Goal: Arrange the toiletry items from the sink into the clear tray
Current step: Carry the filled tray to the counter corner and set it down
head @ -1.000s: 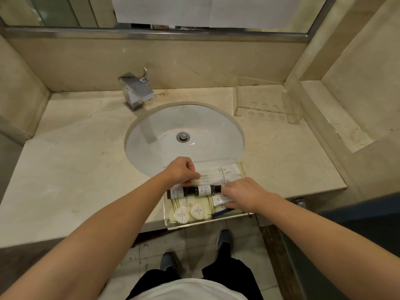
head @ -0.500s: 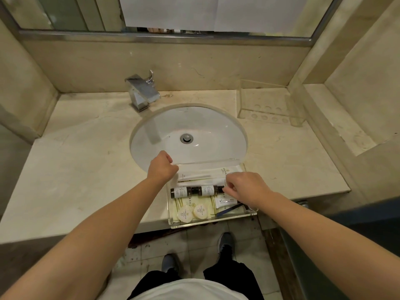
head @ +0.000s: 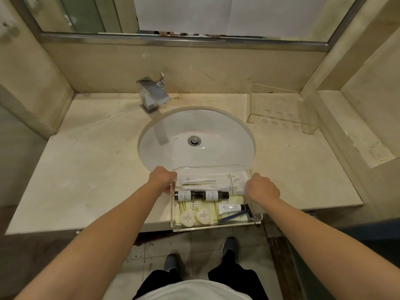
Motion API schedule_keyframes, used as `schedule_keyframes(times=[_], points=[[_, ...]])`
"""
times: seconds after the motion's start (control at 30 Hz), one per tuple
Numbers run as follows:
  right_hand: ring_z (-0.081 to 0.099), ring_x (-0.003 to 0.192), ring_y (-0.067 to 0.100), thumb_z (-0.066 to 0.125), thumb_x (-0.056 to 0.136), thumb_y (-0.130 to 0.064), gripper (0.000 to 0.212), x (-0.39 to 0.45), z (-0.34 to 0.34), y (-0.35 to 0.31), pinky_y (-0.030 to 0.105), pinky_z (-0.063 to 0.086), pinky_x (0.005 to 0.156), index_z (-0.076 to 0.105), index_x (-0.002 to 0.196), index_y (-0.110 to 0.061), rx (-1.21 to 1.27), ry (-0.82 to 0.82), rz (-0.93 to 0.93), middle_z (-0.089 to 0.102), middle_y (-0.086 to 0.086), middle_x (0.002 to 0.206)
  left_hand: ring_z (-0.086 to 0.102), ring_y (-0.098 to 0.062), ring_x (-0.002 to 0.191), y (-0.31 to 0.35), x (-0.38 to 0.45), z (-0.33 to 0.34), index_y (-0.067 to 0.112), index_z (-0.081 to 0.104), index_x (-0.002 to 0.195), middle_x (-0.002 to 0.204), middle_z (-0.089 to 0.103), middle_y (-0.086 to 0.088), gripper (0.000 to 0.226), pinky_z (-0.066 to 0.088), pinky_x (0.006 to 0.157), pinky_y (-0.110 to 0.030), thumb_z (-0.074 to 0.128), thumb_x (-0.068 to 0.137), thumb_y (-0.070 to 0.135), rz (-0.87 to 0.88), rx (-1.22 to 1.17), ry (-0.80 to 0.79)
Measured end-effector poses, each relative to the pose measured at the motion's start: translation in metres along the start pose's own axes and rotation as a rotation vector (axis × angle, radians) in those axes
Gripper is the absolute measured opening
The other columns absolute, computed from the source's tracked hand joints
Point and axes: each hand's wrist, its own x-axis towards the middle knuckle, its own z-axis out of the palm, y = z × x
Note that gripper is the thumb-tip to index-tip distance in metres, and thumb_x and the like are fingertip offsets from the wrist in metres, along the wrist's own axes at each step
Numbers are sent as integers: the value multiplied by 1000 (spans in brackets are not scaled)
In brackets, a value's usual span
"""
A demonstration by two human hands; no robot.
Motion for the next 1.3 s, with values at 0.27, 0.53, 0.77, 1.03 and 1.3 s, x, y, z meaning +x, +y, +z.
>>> schedule_keyframes(times=[0.27,0.53,0.77,1.03,1.3], points=[[57,83,26,38,91,-8,20,19,-6,7,34,45,64,50,108,-8,88,-66,-110,60,11,102,72,-37,69,9,3,3,-5,64,87,82,71,-21,16,61,72,-47,58,83,9,19,58,74],[56,86,31,33,96,-16,20,51,-30,12,35,41,66,46,109,-8,305,-125,-166,58,14,104,72,-34,72,49,10,5,-3,64,88,82,71,-20,14,61,74,-45,58,86,8,12,69,159],[57,105,30,37,93,-10,29,89,-62,43,40,48,86,52,118,-9,520,-248,-208,59,14,118,72,-34,78,109,27,31,-2,64,81,85,71,-20,13,60,77,-46,57,84,8,44,80,202],[57,103,28,36,94,-4,32,140,-93,94,37,47,83,54,119,-6,593,-203,-125,59,13,117,57,-31,82,179,32,105,2,54,82,93,60,-19,16,49,73,-37,44,91,10,19,-76,102],[55,90,24,40,94,-7,28,184,-109,162,31,40,69,59,115,-8,635,-129,18,60,7,102,62,-32,104,224,21,174,12,53,111,111,62,-17,30,52,93,-44,44,97,37,-113,-267,-240]])
